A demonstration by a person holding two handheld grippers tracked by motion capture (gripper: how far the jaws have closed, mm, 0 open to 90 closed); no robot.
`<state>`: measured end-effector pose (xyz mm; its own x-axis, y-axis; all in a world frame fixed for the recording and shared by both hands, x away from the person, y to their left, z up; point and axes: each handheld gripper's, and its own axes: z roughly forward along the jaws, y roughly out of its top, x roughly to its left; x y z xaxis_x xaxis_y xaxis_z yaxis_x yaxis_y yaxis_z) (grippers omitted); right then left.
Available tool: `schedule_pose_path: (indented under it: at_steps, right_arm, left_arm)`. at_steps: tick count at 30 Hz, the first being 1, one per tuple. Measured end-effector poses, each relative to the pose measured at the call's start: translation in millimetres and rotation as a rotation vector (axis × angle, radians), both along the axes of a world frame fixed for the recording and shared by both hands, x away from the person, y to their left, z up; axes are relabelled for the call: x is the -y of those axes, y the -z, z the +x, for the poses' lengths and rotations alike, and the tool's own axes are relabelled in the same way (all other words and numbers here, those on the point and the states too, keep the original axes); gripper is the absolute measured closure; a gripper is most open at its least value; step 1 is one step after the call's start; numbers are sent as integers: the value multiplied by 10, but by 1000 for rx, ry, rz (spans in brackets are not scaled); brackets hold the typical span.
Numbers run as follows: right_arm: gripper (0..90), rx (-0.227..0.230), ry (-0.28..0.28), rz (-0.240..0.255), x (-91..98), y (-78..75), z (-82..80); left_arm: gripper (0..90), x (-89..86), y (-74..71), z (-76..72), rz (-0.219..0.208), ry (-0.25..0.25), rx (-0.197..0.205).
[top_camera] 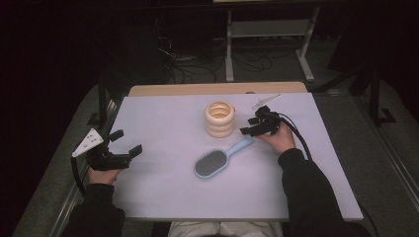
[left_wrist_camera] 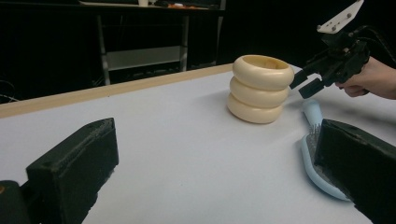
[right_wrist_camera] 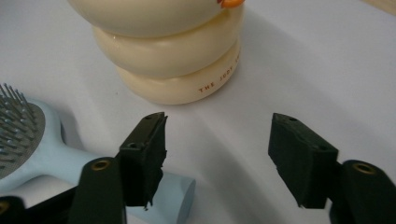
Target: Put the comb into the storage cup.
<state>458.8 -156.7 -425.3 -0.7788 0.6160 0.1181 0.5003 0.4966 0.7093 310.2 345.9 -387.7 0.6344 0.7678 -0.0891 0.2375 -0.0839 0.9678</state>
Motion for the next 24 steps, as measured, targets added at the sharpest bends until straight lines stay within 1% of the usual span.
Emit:
schedule_pose_path:
  at_steps: [1, 2, 3, 4, 5, 6, 9, 10, 11, 16, 17, 22, 24]
  right_arm:
    - [414, 0, 0, 0, 0, 0, 0]
    - [473, -4, -3, -4, -16, 10, -3]
    - [473, -4, -3, -4, -16, 10, -3]
    - [541, -6, -10, -10, -27, 21, -1]
    - [541, -6, -10, -10, -27, 21, -1]
    - [575, -7, -11, -18, -32, 25, 0]
    - [762, -10, -15, -50, -51, 48, -2]
    - [850, -14, -25, -65, -56, 63, -3]
    - [872, -15, -27, -68, -57, 67, -3]
    - [888, -31, -39, -67, -65, 81, -4]
    - [888, -38, -50, -73, -80, 89, -10]
    - [889, -47, -75, -77, -115, 101, -19]
    - [889, -47, -76, -84, -131, 100, -24]
  left_arm:
    - [0, 0, 0, 1, 1, 0, 0]
    - [0, 0, 0, 1, 1, 1, 0]
    - [0, 0, 0, 2, 1, 1, 0]
    - [0, 0, 0, 2, 1, 1, 0]
    - [0, 0, 0, 2, 2, 1, 0]
    - [0, 1, 1, 2, 1, 1, 0]
    - [0, 2, 0, 2, 3, 1, 0]
    - [0, 1, -1, 1, 2, 1, 0]
    - [0, 2, 0, 2, 3, 1, -1]
    - [0, 4, 0, 3, 4, 2, -1]
    - [0, 3, 1, 5, 5, 2, -1]
    - [0, 4, 1, 4, 5, 2, -1]
    - [0, 7, 3, 6, 6, 4, -3]
